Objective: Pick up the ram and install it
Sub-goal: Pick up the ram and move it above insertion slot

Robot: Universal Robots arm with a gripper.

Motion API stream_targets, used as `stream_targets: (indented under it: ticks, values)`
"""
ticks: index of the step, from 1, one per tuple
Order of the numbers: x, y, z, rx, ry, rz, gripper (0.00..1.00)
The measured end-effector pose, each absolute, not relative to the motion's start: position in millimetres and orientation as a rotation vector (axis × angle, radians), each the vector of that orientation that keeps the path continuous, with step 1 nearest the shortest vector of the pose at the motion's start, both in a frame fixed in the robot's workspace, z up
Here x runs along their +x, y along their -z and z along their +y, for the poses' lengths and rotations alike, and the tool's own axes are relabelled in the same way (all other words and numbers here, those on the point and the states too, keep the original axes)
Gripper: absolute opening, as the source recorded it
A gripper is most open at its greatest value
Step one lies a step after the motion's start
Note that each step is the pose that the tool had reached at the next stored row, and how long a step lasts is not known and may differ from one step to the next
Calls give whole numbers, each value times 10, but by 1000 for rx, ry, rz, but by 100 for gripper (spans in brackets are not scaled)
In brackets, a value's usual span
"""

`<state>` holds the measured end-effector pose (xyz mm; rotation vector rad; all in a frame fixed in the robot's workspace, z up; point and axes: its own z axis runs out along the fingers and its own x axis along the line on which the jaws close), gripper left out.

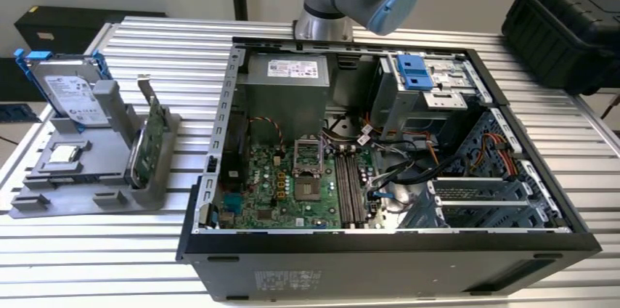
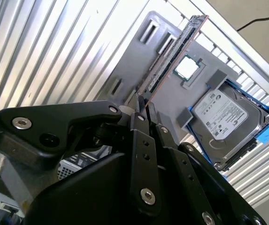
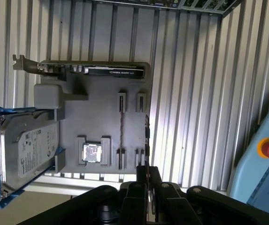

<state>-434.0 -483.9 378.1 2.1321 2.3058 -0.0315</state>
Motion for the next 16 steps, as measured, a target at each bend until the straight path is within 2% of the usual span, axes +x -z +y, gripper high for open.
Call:
stream_targets:
  ticks: [16]
  values:
    - [-4358,-3892,-4839,2132,29,2304,0]
